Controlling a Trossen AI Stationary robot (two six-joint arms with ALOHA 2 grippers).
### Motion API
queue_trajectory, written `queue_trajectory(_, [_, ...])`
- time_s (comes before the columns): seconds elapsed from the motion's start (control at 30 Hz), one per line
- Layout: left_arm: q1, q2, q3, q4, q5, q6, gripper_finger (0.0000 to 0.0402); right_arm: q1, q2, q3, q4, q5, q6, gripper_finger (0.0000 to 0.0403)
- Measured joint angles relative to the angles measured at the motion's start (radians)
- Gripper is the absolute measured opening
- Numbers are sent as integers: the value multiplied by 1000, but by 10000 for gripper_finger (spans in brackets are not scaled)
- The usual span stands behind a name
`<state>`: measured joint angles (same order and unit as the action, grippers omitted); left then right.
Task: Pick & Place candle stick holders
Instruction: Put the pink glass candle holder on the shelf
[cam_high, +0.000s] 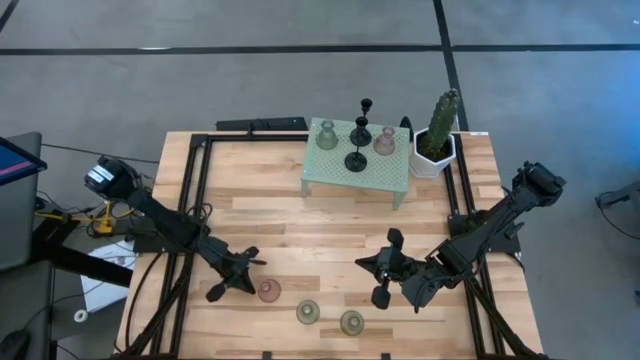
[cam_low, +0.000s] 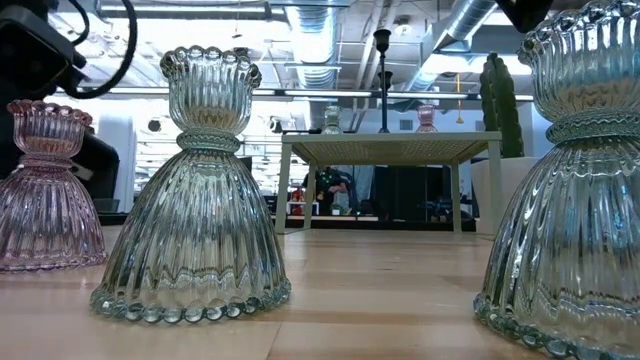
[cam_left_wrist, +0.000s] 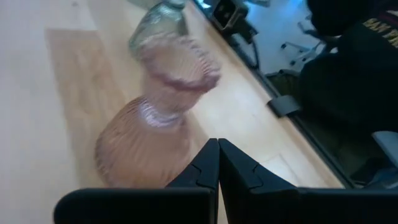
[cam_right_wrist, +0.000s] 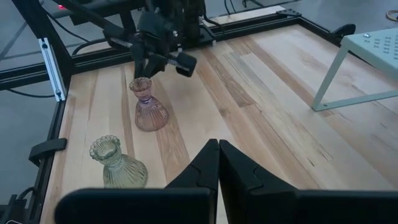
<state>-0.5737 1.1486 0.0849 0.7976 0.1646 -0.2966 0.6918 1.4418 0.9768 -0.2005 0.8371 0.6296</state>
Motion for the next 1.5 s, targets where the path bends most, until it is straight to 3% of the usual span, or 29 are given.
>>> queue_trajectory(0.13, [-24, 104, 23, 117, -1, 0, 3, 0, 0, 0, -1, 0, 0, 0])
queue_trajectory(0.4, [-28, 280, 146, 125, -41, 39, 3, 0, 0, 0, -4, 0, 0, 0])
queue_trajectory(0.77, [93, 316, 158, 133, -93, 169, 3, -7, 0, 0, -5, 0, 0, 0])
queue_trajectory(1.23, [334, 315, 223, 161, 203, 347, 4, -83, 148, -1, 79, -58, 0, 0])
queue_trajectory(1.5, [427, 365, 281, 162, 298, 386, 3, -108, 255, -2, 226, -114, 0, 0])
